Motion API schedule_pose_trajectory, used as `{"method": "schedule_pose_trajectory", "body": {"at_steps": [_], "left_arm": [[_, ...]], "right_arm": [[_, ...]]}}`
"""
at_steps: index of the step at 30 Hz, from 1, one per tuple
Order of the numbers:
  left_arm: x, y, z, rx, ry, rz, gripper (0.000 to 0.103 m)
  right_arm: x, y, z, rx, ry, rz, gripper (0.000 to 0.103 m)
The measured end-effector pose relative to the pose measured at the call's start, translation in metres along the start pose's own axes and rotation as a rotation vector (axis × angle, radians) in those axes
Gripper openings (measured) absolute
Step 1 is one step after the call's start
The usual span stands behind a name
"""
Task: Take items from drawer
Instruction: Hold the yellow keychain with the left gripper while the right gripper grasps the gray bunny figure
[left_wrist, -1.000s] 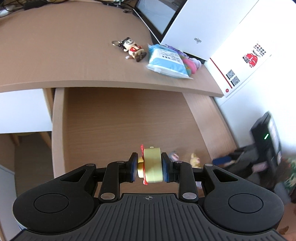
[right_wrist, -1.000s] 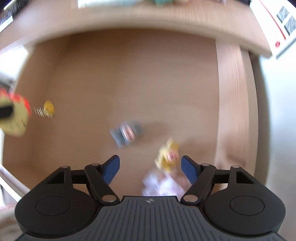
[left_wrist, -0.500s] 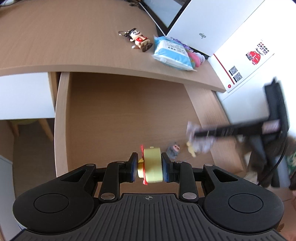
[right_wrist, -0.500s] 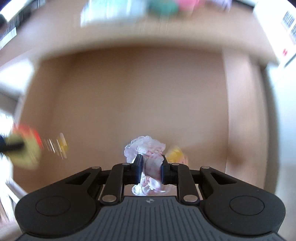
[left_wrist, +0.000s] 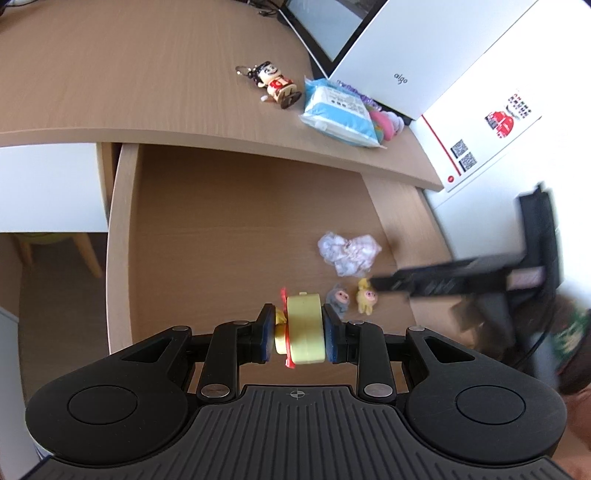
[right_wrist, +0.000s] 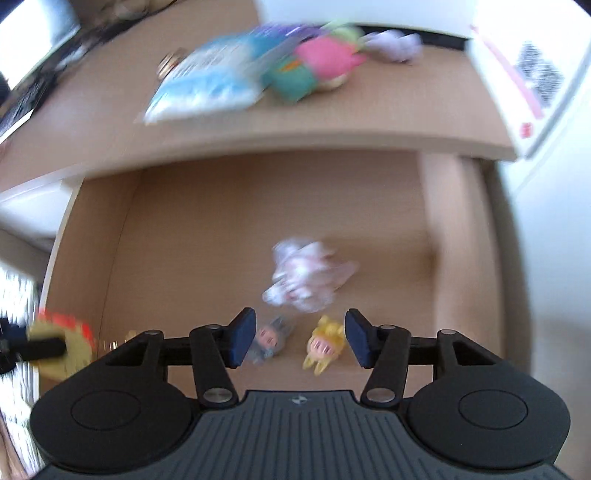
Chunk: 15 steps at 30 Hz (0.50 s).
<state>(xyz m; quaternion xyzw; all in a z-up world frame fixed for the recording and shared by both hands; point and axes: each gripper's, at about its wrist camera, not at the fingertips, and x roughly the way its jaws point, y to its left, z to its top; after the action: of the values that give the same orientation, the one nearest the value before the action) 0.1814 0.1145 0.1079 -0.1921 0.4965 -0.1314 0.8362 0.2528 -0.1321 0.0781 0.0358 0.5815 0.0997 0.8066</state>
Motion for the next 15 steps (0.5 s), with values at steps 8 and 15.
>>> {"method": "schedule_pose_trajectory", "body": {"at_steps": [8, 15], "left_arm": [[-0.019, 0.000, 0.005, -0.020, -0.008, 0.009, 0.030], [-0.012, -0.007, -0.001, 0.029, 0.037, 0.039, 0.030]], "right_arm": [[0.058, 0.018, -0.011, -0.083, 0.090, -0.018, 0.051], [0.044, 0.026, -0.022, -0.125, 0.073, -0.022, 0.037]]}}
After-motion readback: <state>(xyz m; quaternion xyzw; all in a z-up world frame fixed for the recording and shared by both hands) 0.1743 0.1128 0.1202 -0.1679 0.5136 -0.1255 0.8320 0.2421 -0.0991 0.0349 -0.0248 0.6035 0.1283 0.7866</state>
